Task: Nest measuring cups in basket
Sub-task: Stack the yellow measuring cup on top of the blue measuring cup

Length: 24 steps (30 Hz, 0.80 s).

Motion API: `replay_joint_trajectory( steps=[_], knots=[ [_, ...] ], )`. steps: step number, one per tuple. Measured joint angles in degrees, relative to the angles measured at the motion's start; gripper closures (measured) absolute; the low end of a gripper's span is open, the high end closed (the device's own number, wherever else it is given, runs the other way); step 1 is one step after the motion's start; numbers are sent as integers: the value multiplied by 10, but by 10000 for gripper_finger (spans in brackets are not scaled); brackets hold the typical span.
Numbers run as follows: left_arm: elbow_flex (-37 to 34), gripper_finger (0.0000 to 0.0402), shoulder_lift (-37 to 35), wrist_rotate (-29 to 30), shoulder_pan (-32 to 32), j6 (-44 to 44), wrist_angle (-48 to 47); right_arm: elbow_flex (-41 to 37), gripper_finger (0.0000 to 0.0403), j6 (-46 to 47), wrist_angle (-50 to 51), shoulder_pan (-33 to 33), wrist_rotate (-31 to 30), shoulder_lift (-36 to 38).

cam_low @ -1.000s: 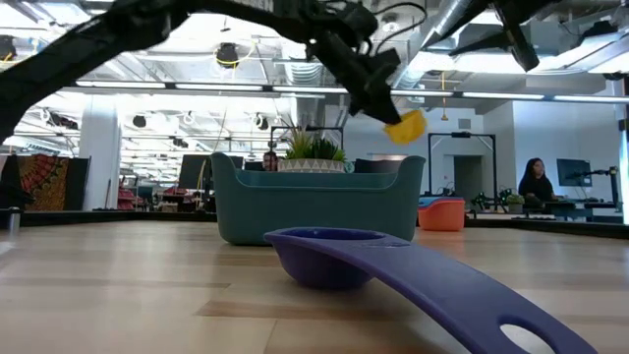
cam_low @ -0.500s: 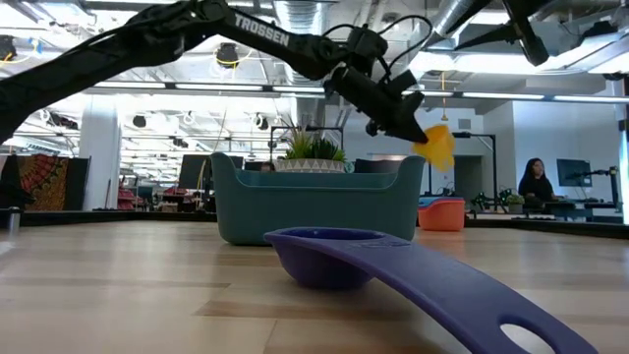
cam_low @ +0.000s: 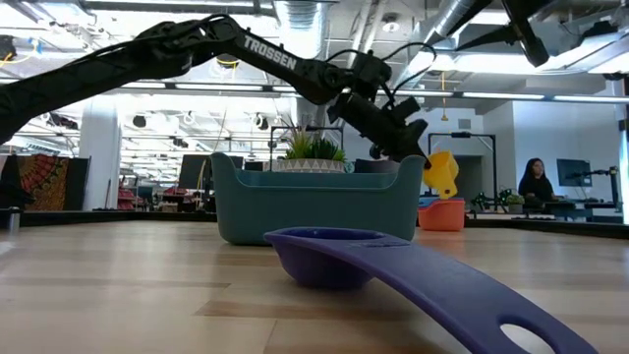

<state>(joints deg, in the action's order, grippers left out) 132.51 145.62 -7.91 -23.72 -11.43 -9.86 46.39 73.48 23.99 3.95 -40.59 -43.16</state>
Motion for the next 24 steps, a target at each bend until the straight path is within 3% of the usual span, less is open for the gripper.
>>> replay_joint_trajectory(
  steps=[13,24],
  knots=[
    [-3,396,-1,7,-2,-29,7,0,260,1,1,0,-16,0],
    [-4,357,-1,7,-2,-26,8,0,264,2,0,0,-15,0]
  ],
)
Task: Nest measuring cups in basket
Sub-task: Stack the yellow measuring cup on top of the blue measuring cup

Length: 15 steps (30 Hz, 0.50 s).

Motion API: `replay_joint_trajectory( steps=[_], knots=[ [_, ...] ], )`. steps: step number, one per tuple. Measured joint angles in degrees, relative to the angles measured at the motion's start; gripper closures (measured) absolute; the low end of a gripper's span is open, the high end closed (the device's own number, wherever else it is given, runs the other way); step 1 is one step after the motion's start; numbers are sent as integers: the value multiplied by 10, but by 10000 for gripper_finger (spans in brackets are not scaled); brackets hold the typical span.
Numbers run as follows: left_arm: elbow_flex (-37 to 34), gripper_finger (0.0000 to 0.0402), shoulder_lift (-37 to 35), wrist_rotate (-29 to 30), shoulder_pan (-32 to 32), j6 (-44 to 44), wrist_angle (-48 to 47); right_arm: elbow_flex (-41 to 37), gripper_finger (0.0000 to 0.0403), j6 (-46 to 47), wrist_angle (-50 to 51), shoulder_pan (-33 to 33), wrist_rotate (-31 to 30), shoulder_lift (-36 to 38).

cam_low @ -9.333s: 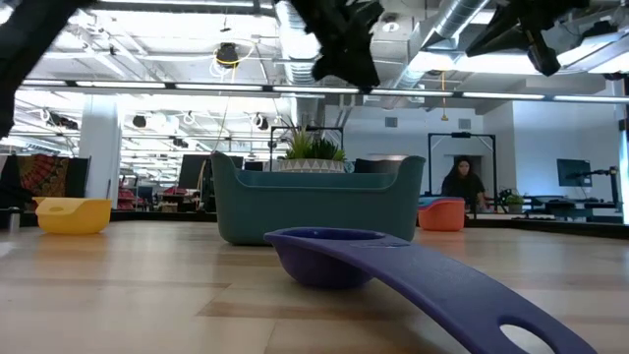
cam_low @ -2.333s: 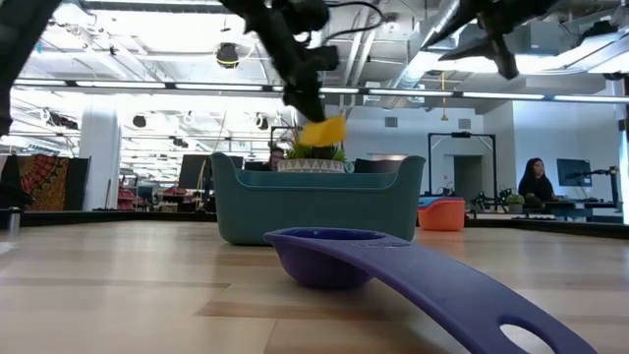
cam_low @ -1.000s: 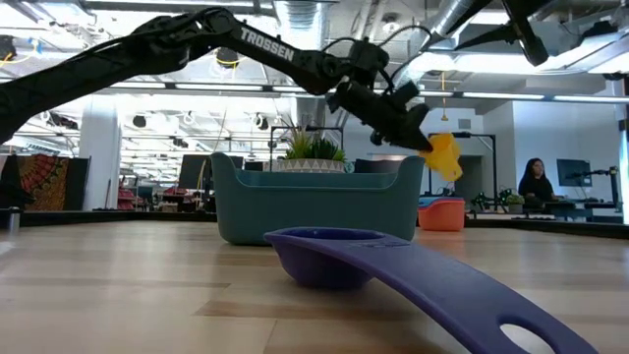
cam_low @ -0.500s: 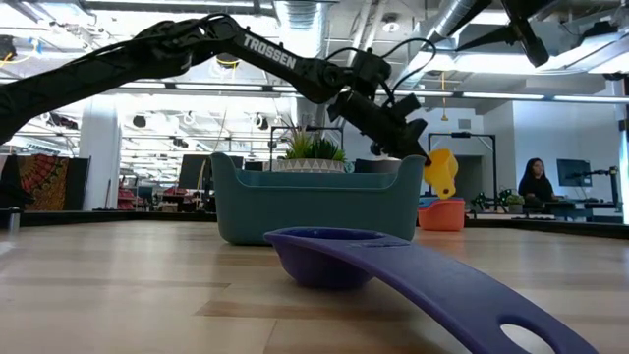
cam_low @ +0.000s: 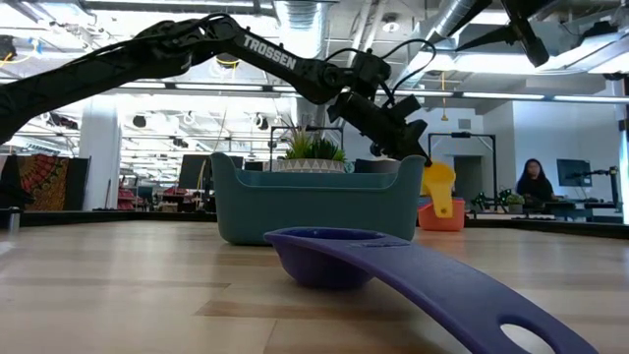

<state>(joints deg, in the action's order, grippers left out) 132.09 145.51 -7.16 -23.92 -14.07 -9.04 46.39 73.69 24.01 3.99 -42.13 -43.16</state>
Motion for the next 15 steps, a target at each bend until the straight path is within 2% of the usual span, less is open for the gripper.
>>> replay_joint_trajectory(
  steps=[15],
  knots=[
    [0,343,0,1,0,3,-4,0,264,0,-5,0,0,0]
  ],
)
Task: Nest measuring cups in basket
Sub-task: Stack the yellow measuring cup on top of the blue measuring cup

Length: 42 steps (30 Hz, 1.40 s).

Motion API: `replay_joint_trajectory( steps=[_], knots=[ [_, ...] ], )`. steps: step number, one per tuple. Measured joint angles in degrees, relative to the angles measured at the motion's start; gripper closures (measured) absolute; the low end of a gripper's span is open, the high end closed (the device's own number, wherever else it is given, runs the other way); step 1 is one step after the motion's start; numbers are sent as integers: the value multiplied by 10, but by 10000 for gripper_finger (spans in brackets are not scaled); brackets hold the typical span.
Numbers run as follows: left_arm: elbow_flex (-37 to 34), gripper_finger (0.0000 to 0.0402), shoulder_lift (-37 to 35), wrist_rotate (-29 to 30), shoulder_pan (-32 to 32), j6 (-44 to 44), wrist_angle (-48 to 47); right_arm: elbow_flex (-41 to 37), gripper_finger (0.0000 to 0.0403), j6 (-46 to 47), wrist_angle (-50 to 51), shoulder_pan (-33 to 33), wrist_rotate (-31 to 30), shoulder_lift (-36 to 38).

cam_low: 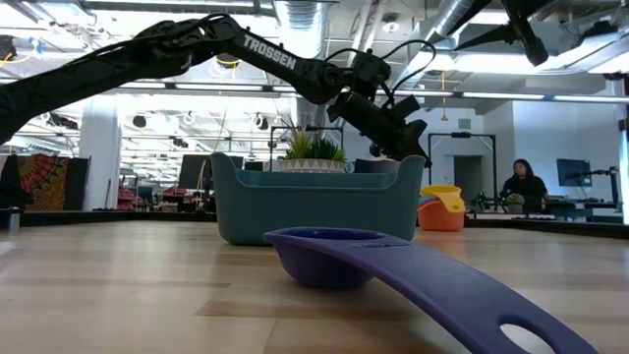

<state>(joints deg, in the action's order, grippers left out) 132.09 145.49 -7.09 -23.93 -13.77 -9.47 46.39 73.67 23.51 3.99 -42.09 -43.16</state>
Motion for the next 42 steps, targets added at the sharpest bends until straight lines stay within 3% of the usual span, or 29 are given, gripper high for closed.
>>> replay_joint_trajectory(
  steps=[5,13,16,25,28,34,42],
  knots=[
    [22,342,0,6,0,10,-53,0,264,0,23,-2,-1,-15],
    [28,342,-19,47,-1,20,-159,0,273,147,316,-72,18,-88],
    [28,342,-29,48,-1,34,-187,0,288,135,356,-123,40,-107],
    [28,342,-79,45,-3,39,-217,0,349,-178,200,-348,197,-150],
    [28,342,-100,44,-8,45,-231,0,375,-275,153,-422,287,-182],
    [28,342,-131,44,-19,44,-256,-19,390,-362,35,-503,458,-256],
    [28,343,-153,45,-25,32,-286,-27,396,-391,-17,-542,481,-337]
  ],
)
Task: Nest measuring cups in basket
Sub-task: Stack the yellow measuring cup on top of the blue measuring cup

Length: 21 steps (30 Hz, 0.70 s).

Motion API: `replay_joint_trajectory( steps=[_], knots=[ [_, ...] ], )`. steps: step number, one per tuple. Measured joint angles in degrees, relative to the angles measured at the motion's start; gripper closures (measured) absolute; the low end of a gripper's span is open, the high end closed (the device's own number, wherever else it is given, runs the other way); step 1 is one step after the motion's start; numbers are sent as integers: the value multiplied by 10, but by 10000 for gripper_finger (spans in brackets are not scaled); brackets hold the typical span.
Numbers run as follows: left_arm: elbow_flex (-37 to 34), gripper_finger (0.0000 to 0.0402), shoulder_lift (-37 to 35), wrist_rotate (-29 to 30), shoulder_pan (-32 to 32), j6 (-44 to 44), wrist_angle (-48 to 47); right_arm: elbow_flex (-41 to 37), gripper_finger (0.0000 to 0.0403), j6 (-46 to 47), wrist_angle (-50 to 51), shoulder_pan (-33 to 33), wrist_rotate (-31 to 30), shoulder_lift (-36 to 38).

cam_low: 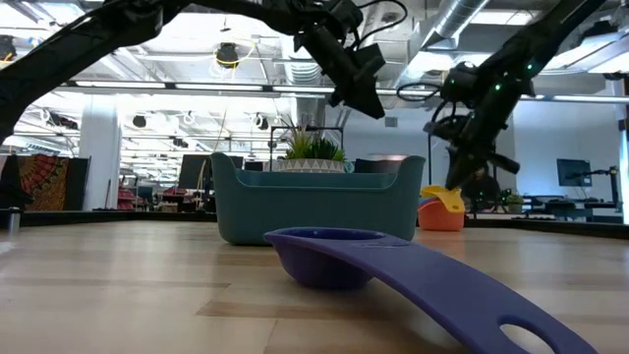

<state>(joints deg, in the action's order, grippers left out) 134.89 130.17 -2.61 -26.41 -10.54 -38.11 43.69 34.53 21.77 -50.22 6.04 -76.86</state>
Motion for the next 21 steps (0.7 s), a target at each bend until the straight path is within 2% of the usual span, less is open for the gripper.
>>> replay_joint_trajectory(
  steps=[8,11,14,18,21],
  knots=[
    [0,343,0,0,0,-3,-16,0,396,-1,-13,-10,3,-39],
    [0,343,0,0,0,-3,-15,0,391,0,-10,0,24,-39],
    [0,343,0,2,-1,-3,-18,0,380,16,-9,29,20,-7],
    [0,343,0,3,-4,0,-28,1,382,28,6,65,-29,50],
    [0,343,0,3,-5,-2,-42,1,392,31,69,80,-65,85]
  ],
)
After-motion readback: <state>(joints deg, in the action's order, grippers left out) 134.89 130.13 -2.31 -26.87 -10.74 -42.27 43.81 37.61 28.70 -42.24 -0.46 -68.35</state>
